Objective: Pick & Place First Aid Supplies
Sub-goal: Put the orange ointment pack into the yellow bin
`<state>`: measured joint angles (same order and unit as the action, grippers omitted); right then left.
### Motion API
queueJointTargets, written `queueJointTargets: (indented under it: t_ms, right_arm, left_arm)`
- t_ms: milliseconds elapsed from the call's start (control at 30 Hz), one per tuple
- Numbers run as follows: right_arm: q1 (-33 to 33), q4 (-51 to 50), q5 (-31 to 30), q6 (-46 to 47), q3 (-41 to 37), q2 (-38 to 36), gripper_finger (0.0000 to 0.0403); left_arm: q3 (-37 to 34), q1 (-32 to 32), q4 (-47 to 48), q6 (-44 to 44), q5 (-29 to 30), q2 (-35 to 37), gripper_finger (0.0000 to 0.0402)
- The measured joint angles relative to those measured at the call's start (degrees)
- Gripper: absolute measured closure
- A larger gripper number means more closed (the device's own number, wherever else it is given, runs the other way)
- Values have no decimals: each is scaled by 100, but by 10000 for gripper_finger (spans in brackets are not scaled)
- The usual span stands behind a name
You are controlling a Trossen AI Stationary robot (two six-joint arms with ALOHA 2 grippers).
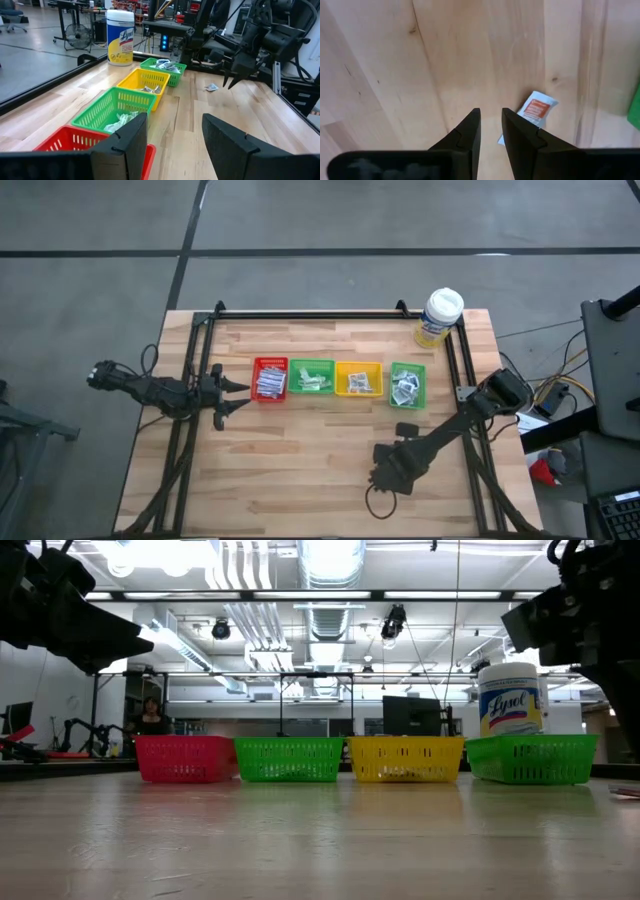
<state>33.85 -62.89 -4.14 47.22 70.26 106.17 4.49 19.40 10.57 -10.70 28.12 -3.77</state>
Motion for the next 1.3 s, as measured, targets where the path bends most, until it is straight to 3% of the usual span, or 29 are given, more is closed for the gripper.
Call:
queueJointTargets:
  t_ms: [267,700,1067,1300]
  right_arm:
    - [0,-15,8,169,-22,0,311]
    - [-11,-17,-86,282,-93,0,210]
    - [-11,17,-48,532,-765,-27,204]
    - [-106,666,220,532,-1305,-267,205]
  left_arm:
    - [-1,1,0,0,2,0,213]
    - [0,0,0,0,2,0,213]
    - [-2,2,0,0,1,0,213]
    - [-1,1,0,0,0,-2,213]
